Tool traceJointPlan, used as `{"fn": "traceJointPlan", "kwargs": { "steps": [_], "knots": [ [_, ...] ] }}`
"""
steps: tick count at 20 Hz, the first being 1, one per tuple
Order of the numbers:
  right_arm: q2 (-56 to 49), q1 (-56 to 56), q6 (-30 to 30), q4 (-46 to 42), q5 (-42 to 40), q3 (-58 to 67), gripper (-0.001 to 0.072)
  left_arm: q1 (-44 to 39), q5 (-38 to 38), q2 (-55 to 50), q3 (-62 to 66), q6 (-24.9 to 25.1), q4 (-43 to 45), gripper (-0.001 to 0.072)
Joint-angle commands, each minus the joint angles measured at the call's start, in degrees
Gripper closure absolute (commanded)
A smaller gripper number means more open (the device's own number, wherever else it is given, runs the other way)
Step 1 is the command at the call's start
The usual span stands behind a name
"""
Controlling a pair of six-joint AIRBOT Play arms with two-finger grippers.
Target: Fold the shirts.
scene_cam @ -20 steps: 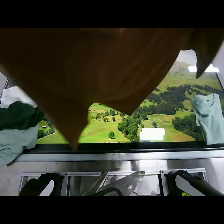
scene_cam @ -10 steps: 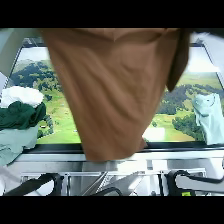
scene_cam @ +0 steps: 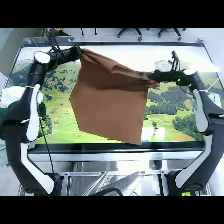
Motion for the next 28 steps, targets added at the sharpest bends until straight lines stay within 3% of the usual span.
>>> {"fn": "traceJointPlan", "kwargs": {
  "steps": [1, 2, 3, 5, 7, 10, 13, 16, 17, 21, 25, 28],
  "knots": [
    [-5.2, -0.3, -0.2, 0.0, -3.7, -0.2, 0.0335, -0.3, 0.3, -4.8, 3.0, 1.8, -1.7, 0.068],
    [-5.1, -1.0, -2.0, -0.1, -3.7, 0.3, 0.0314, 0.4, -2.4, -4.3, 3.7, 2.1, -1.8, 0.0395],
    [-5.1, -1.8, -3.8, -0.2, -3.4, 1.2, 0.0314, 1.4, -5.3, -3.2, 4.0, 2.1, -1.7, -0.0006],
    [-5.0, -4.2, -4.4, -0.7, -2.8, 3.3, 0.0307, 4.4, -13.4, -0.5, 4.0, 2.0, -1.4, 0.0008],
    [-5.1, -5.9, -3.4, -0.7, -2.8, 4.2, 0.0167, 8.2, -24.4, 2.5, 2.6, -1.0, -1.4, 0.0009],
    [-5.2, -8.0, -1.2, -1.3, -2.8, 4.2, 0.0169, 12.3, -37.9, 7.2, -5.8, -7.0, -1.3, 0.001],
    [-5.5, -9.2, -1.1, -1.8, -2.4, 4.2, 0.0169, 13.4, -43.8, 12.0, -19.2, -8.6, -0.5, 0.001],
    [-6.3, -9.4, 0.4, -2.0, 0.5, 4.1, 0.0176, 12.5, -42.4, 18.5, -34.5, -10.3, 6.6, 0.001],
    [-6.8, -9.2, 0.4, -1.9, 1.9, 4.1, 0.021, 12.0, -41.9, 20.8, -40.0, -10.8, 8.2, 0.001],
    [-8.5, -7.1, 0.4, -1.7, 3.8, 4.1, 0.0209, 10.4, -37.3, 29.0, -59.5, -12.1, 8.6, 0.001],
    [-9.5, -5.1, 0.3, -1.1, 3.4, 4.1, 0.0209, 7.3, -30.7, 32.2, -70.2, -12.1, 8.7, 0.001],
    [-9.6, -4.7, 0.3, 1.2, 2.6, 4.2, 0.0212, 5.0, -21.6, 32.1, -73.1, -12.0, 8.7, 0.001]
  ]
}}
